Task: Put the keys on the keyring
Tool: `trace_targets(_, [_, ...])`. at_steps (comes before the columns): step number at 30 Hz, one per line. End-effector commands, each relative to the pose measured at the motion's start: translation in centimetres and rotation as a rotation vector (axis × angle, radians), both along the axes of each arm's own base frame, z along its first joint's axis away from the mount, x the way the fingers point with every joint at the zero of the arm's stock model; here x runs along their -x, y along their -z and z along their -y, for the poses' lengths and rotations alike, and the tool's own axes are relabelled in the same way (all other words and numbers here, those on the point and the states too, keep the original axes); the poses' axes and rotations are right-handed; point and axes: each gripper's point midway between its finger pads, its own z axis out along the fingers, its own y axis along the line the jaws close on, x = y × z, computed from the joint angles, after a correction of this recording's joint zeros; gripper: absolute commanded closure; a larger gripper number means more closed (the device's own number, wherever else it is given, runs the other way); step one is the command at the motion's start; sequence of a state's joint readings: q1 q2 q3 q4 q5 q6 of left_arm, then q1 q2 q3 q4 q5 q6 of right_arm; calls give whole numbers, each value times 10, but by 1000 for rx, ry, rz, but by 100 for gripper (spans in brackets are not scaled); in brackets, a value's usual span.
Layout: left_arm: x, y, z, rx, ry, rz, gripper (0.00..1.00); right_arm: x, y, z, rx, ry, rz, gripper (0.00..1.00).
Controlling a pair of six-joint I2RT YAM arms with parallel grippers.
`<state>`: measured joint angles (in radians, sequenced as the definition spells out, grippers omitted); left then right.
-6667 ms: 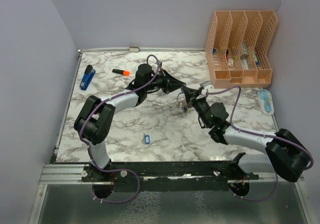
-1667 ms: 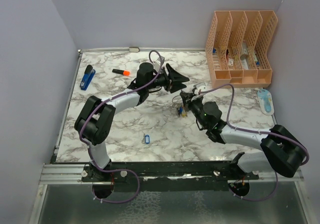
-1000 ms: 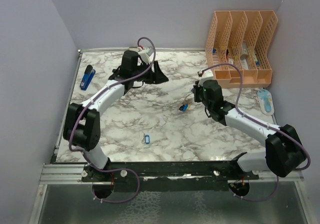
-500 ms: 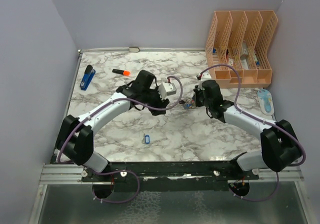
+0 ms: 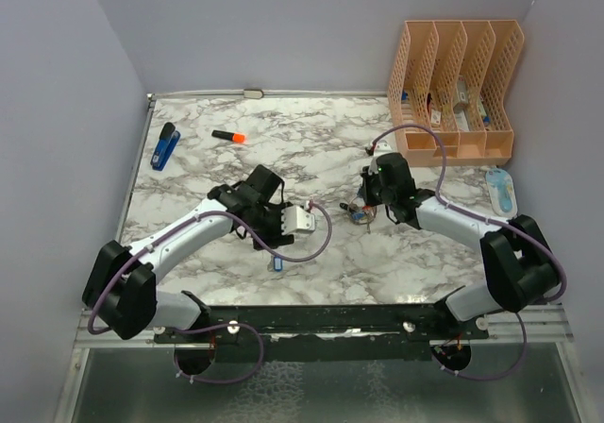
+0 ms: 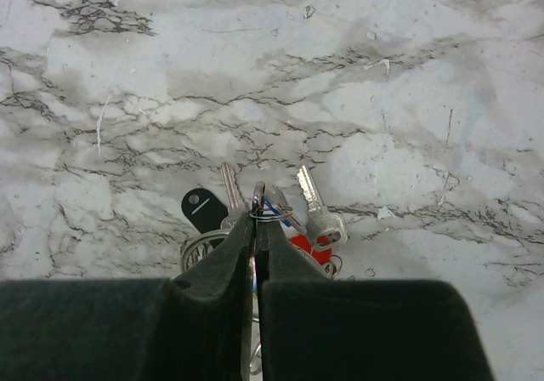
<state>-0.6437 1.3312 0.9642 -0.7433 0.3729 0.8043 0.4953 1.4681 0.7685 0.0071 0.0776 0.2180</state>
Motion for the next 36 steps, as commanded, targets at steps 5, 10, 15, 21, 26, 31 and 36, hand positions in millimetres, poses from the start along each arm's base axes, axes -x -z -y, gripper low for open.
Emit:
trace_targets(5, [17, 22, -3, -14, 43, -19, 48, -3, -4, -2, -22, 13, -3, 99])
trace_targets(10, [43, 33, 2, -8, 98, -93, 47, -5, 0, 1, -21, 29, -22, 99])
trace_targets(15, [64, 48, 3, -46, 148, -122, 47, -4, 11, 8, -18, 49, -57, 99])
trace_targets(21, [56, 58, 0, -71, 117, -79, 47, -6, 17, 14, -26, 65, -80, 99])
trace_targets(26, [48, 63, 1, -79, 101, -49, 48, -8, 18, 17, -37, 63, -86, 99])
trace_targets(31, [47, 67, 2, -90, 94, -60, 52, -8, 19, 20, -36, 65, -88, 99])
trace_targets(36, [55, 68, -2, -97, 82, -95, 55, -9, 19, 23, -36, 70, -89, 99])
